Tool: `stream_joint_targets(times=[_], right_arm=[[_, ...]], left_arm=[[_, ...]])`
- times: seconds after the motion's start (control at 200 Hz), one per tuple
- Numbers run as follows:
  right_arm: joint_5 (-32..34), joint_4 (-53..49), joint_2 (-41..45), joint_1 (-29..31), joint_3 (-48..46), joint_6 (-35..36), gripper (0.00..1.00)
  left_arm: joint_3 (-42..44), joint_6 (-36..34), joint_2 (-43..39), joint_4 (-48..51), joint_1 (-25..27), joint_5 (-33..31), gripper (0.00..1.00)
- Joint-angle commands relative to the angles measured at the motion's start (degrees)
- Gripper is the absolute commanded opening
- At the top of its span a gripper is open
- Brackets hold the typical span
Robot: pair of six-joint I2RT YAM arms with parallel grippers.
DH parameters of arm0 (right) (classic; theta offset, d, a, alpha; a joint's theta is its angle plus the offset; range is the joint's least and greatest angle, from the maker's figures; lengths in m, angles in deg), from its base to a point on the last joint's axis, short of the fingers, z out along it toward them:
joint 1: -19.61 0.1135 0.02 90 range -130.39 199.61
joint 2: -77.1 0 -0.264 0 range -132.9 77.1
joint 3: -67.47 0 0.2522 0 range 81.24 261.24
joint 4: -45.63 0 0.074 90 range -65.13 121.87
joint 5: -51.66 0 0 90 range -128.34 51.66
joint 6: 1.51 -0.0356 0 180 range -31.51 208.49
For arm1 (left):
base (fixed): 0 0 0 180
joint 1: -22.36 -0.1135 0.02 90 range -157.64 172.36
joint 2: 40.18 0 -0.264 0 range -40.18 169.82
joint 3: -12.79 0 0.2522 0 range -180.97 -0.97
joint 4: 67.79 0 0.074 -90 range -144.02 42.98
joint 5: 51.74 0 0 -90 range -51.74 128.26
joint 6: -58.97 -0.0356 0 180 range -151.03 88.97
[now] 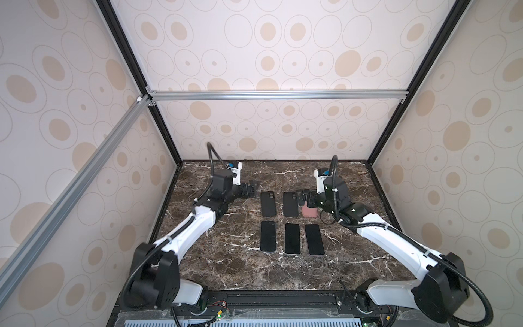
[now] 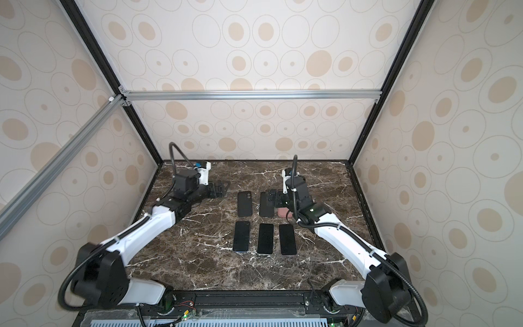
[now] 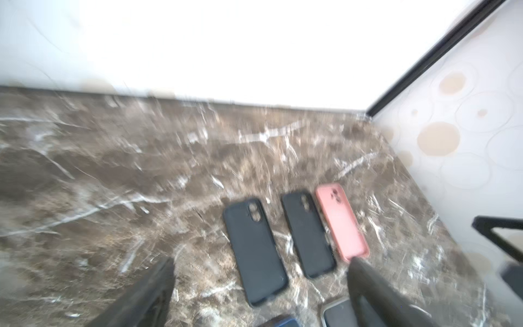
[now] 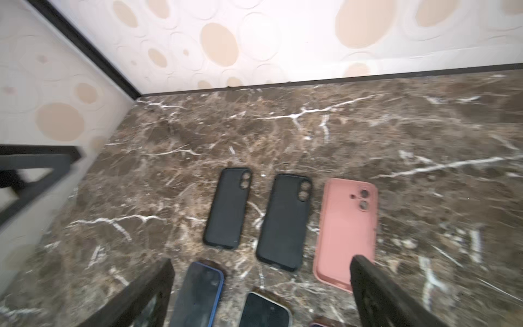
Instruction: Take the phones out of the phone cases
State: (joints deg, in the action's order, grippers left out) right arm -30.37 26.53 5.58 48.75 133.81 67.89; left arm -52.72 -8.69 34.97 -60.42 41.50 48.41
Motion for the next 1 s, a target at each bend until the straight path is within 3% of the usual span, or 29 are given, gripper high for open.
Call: stream_joint_targets(times=[0.0, 0.18, 0.27, 0.41, 0.455, 0.515, 0.58, 0.625, 0.675, 0.755, 0.805, 0.875, 0.99], right_arm=[[15.60, 7.19, 1.83, -2.72, -8.20, 7.27, 0.98], [17.52, 15.66, 2.19, -12.29, -17.56, 21.20, 1.00], [12.96, 22.07, -0.64, -17.55, -21.89, 23.18, 1.00], [1.85, 40.31, -8.07, -23.67, -27.40, 22.74, 1.00], [-0.42, 40.81, -8.64, -24.05, -26.69, 23.29, 1.00], [-5.56, 42.48, -10.73, -25.78, -26.21, 22.73, 1.00], [-5.29, 48.85, -15.68, -26.09, -27.99, 22.47, 1.00], [-5.59, 57.49, -18.70, -26.18, -29.60, 22.28, 1.00], [-5.92, 47.25, -16.01, -26.43, -27.27, 22.13, 1.00], [-6.70, 54.51, -17.90, -26.91, -28.91, 22.02, 1.00], [-6.73, 47.87, -16.02, -26.86, -27.52, 22.02, 1.00], [-6.73, 53.92, -17.66, -26.93, -28.99, 22.13, 1.00], [-6.76, 50.24, -16.54, -26.91, -28.07, 22.11, 1.00]], left_arm=[[14.02, -6.81, -6.85, -16.45, -0.55, -17.34, 0.99], [41.75, -29.08, -14.83, -49.28, -0.77, -29.53, 0.99], [46.05, -30.25, -11.23, -55.13, -1.77, -35.22, 0.99], [47.23, -32.94, -0.35, -68.56, -4.04, -30.47, 0.99], [47.26, -33.05, 4.20, -76.38, -5.64, -28.44, 0.99], [46.57, -29.10, 11.52, -83.08, -9.44, -24.13, 0.99], [46.75, -25.54, 17.78, -90.32, -13.30, -21.90, 0.99], [45.39, -24.51, 15.20, -83.78, -14.25, -19.07, 0.99], [41.90, -25.35, 14.85, -76.17, -14.95, -14.21, 0.99], [37.63, -20.73, 14.97, -67.92, -17.20, -18.31, 0.99], [39.20, -20.86, 15.68, -72.46, -17.47, -18.01, 0.99], [38.99, -20.68, 15.03, -70.88, -17.37, -18.39, 0.99], [38.98, -21.09, 15.33, -71.60, -17.30, -18.16, 0.99]])
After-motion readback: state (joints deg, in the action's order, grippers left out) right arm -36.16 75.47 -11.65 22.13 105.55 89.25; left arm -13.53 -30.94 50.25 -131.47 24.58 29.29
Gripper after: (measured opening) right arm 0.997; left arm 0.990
